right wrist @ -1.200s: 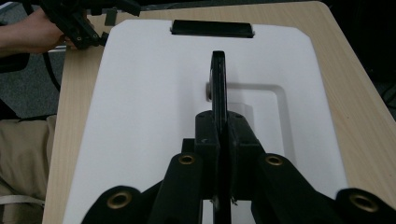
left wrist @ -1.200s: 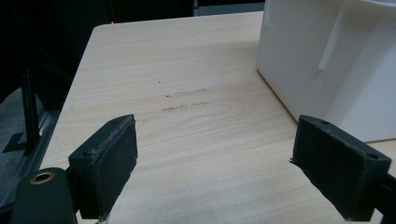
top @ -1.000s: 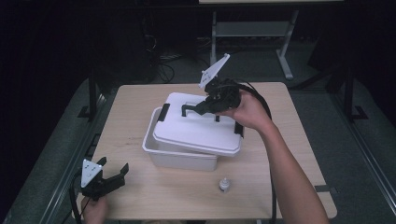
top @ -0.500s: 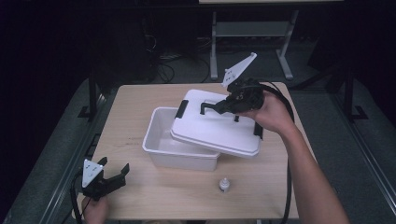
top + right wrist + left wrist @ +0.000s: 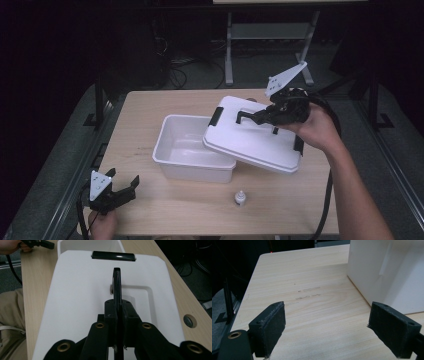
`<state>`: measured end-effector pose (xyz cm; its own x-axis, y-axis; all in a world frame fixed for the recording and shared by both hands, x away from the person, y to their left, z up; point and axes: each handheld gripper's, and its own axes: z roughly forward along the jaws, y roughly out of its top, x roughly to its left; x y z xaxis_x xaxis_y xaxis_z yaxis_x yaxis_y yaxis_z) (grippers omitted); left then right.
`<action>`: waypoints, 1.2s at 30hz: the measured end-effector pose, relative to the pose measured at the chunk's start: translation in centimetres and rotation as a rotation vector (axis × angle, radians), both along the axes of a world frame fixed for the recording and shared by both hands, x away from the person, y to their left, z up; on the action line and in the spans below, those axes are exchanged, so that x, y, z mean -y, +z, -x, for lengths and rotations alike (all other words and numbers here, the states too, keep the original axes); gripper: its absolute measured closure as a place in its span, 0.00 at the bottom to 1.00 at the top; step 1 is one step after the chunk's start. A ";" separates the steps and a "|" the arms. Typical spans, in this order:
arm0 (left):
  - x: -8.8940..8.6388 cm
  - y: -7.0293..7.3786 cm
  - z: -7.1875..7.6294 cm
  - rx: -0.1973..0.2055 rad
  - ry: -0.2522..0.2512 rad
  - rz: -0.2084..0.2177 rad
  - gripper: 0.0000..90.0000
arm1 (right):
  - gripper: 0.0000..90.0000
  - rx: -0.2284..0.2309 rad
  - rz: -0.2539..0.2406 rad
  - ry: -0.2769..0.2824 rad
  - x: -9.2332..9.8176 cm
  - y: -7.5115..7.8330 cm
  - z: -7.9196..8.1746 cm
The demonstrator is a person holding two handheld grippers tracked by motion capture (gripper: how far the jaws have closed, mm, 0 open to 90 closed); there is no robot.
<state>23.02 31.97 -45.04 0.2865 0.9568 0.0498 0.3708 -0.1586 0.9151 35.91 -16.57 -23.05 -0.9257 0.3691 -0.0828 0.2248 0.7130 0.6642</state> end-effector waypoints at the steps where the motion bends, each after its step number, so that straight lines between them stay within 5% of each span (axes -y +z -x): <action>1: 0.0 0.0 0.0 0.001 0.000 -0.002 0.14 | 0.94 -0.002 -0.002 -0.005 0.3 0.0 0.1; 20: 0.1 0.0 0.1 0.003 0.001 -0.011 0.14 | 0.94 -0.008 -0.015 -0.102 6.2 -1.2 2.1; 36: 0.1 0.0 0.1 0.004 0.004 -0.013 0.14 | 0.94 -0.036 -0.017 -0.153 9.0 -3.3 3.0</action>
<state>22.94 31.85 -45.04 0.2820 0.9573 0.0633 0.3676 -0.1688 0.9145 32.92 -25.59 -26.34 -0.8610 0.5067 -0.0431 0.3535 0.6574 0.6655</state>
